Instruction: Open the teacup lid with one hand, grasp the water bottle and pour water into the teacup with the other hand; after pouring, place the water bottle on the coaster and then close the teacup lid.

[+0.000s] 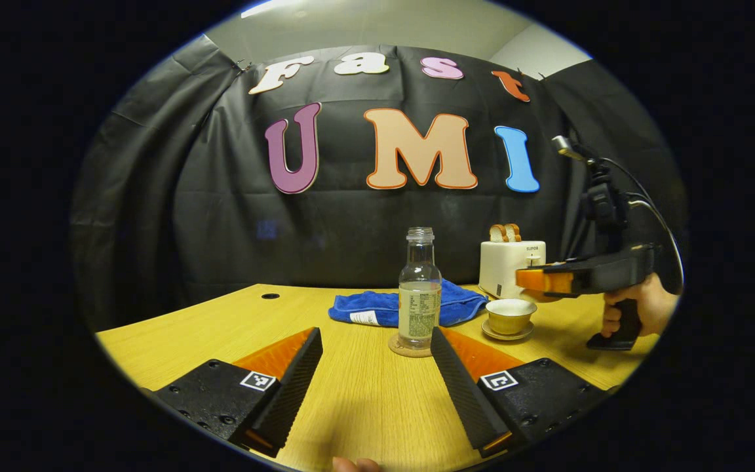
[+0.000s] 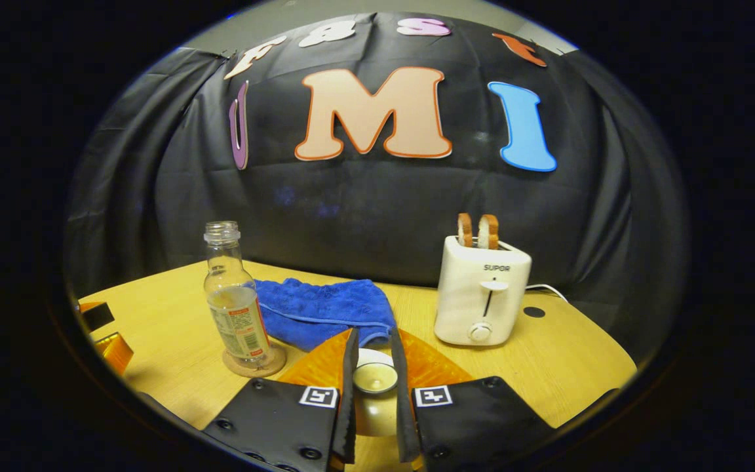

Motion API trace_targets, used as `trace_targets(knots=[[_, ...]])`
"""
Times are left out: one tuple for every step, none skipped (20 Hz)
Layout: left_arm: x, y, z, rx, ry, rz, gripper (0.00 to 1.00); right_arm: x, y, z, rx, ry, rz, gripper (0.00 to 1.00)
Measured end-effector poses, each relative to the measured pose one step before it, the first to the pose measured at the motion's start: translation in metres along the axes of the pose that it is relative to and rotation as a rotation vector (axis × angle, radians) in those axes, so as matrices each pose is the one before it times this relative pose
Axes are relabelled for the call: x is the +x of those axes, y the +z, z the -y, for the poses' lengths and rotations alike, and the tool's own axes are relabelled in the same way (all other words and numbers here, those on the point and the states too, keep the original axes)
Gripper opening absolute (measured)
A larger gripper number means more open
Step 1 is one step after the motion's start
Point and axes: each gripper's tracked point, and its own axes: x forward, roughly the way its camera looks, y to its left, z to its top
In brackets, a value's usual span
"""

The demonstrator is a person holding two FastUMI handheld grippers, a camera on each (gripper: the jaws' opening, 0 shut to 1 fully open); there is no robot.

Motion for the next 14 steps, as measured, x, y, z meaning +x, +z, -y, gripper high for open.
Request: trace_targets(knots=[[-0.0004, -0.00014, -0.00012, -0.00022, -0.00008, -0.0004, 0.97, 0.00819, -0.00159, -0.00359, -0.00903, -0.00196, -0.00727, 0.27], [0.00013, -0.00048, -0.00001, -0.00013, -0.00012, -0.00047, 0.97, 0.00651, -0.00102, -0.00205, -0.00967, -0.00323, -0.01212, 0.29], [-0.00051, 0.00009, -0.00102, -0.00008, -0.00021, 0.00053, 0.97, 0.00634, -0.00293, -0.00197, -0.00479, -0.00222, -0.01016, 0.3], [0.00063, 0.0005, 0.00107, 0.0001, -0.00008, -0.00069, 0.97, 0.00112, -0.00353, -0.00046, -0.00095, -0.00084, -0.00842, 0.3], [0.00002, -0.00033, -0.00033, -0.00021, -0.00017, 0.00026, 0.97, 0.00342, -0.00234, -0.00073, -0.00366, -0.00159, -0.00741, 0.3], [-0.00005, 0.00047, -0.00015, 0.00022, -0.0001, -0.00005, 0.97, 0.00361, -0.00223, -0.00045, -0.00552, -0.00314, -0.0038, 0.3], [-0.00064, -0.00047, -0.00008, 0.0, 0.00007, -0.00024, 0.97, 0.00277, -0.00256, 0.00015, -0.00587, -0.00326, -0.00335, 0.3], [-0.0002, 0.00012, -0.00019, 0.00004, -0.00003, 0.00016, 0.97, 0.00133, -0.00216, -0.00047, -0.0004, -0.00017, -0.00425, 0.3], [0.00045, -0.00005, 0.00019, -0.00011, -0.00008, -0.00005, 0.97, 0.00106, -0.00219, -0.00046, 0.00237, 0.00149, -0.0051, 0.28], [0.00009, 0.00045, -0.00001, 0.00022, 0.00001, -0.00019, 0.97, 0.00169, -0.00149, -0.0007, 0.00254, 0.00132, -0.00306, 0.28], [0.00003, -0.00008, -0.00017, -0.00027, 0.00014, 0.00009, 0.97, 0.00121, -0.00137, 0.00015, -0.00191, -0.00421, 0.0007, 0.28], [0.00044, -0.00014, -0.0001, 0.00035, -0.00019, 0.00032, 0.97, 0.00164, 0.00014, 0.0009, -0.0015, -0.0034, 0.00169, 0.3], [-0.00023, -0.00035, 0.00002, -0.00009, 0.0, -0.00015, 0.97, 0.00102, -0.00115, -0.00016, 0.00498, 0.0007, -0.00115, 0.27], [-0.00025, 0.00054, 0.0, 0.00011, -0.00009, 0.00023, 0.97, 0.00066, -0.00095, 0.00031, 0.00233, -0.00165, -0.00474, 0.3]])
